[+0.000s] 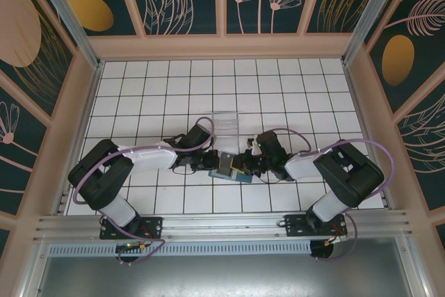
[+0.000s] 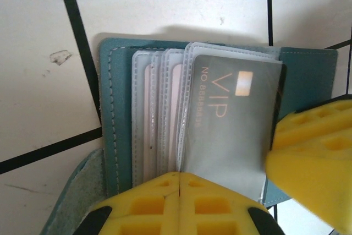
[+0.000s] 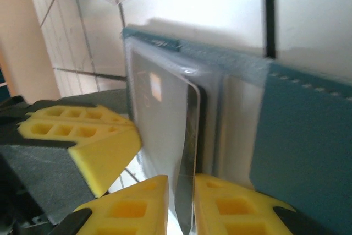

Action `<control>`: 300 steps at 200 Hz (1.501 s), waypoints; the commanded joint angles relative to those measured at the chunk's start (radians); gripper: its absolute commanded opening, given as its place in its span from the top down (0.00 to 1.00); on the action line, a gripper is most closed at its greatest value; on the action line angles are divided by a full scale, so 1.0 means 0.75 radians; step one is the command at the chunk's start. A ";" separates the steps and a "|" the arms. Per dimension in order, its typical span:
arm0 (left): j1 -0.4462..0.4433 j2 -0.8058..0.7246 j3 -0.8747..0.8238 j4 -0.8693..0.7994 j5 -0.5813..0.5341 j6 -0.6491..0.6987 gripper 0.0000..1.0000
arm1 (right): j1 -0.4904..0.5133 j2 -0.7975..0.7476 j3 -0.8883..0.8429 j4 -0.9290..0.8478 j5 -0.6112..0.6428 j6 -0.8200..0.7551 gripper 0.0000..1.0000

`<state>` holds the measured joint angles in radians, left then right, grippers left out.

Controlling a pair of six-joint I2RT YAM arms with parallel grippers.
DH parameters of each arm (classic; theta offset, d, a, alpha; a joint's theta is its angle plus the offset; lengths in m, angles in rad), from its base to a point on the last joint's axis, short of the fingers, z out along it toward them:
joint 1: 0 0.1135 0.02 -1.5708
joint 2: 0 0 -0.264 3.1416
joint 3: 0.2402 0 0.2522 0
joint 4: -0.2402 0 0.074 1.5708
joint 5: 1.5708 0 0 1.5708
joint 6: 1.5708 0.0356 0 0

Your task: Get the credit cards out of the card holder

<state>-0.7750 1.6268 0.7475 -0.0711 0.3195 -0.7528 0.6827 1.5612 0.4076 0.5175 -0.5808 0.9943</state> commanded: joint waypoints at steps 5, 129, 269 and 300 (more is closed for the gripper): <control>-0.014 0.065 -0.051 -0.074 -0.001 -0.003 0.96 | 0.012 -0.013 -0.006 0.168 -0.074 0.025 0.81; -0.016 -0.085 -0.190 0.014 0.008 -0.150 0.95 | 0.015 0.081 0.148 0.084 -0.142 -0.085 0.79; -0.015 -0.019 -0.147 -0.009 -0.031 -0.150 0.94 | -0.009 0.019 0.076 0.111 -0.144 -0.075 0.85; -0.016 -0.013 -0.142 -0.018 -0.035 -0.147 0.93 | -0.022 -0.012 0.053 0.102 -0.134 -0.074 0.85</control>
<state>-0.7753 1.5654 0.6521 0.0185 0.3107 -0.8665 0.6746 1.6047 0.4599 0.5274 -0.6594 0.9417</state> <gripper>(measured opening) 0.066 0.152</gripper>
